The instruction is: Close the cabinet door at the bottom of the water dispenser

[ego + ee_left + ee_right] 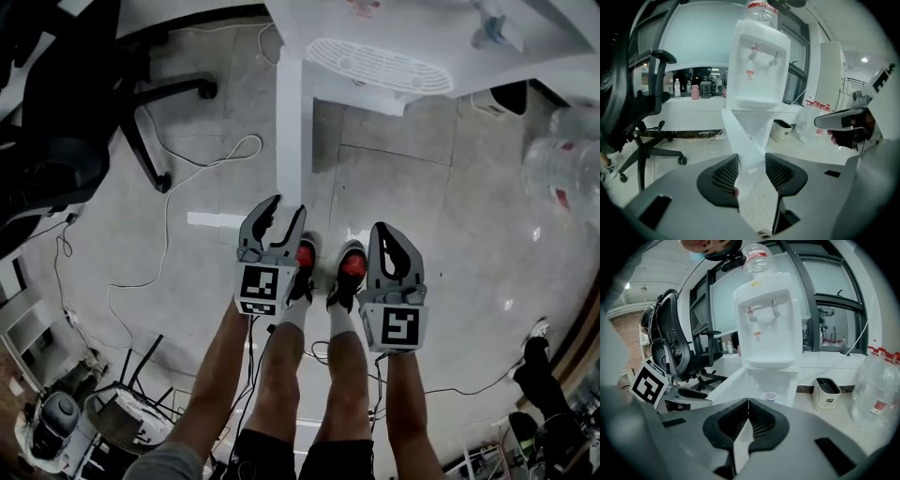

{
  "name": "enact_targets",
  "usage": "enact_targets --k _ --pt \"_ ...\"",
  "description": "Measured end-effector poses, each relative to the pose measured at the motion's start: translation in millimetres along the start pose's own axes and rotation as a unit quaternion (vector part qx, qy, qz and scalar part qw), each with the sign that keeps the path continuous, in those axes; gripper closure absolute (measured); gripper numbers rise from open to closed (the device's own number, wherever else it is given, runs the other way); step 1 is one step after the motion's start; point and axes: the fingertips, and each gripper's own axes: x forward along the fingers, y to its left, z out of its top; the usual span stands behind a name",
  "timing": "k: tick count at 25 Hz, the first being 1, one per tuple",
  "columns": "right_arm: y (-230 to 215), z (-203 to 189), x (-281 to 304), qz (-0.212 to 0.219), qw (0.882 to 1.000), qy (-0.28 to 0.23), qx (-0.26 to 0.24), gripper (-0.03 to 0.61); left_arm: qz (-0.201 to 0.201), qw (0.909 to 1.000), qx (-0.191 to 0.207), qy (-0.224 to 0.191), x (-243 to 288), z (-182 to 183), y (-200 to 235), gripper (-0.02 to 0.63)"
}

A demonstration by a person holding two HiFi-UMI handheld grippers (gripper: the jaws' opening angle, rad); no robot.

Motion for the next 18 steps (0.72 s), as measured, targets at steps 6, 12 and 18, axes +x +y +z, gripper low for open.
enact_targets --k 6,12,18 --pt "-14 -5 -9 -0.013 1.000 -0.002 0.018 0.559 -0.018 0.9998 0.007 0.001 8 5 -19 0.416" --pt "-27 -8 -11 -0.020 0.999 -0.003 0.027 0.560 -0.036 0.9991 0.021 0.004 19 10 -38 0.422" --pt "-43 -13 -11 -0.034 0.998 -0.004 0.046 0.559 -0.052 0.9982 0.030 0.003 33 19 -58 0.434"
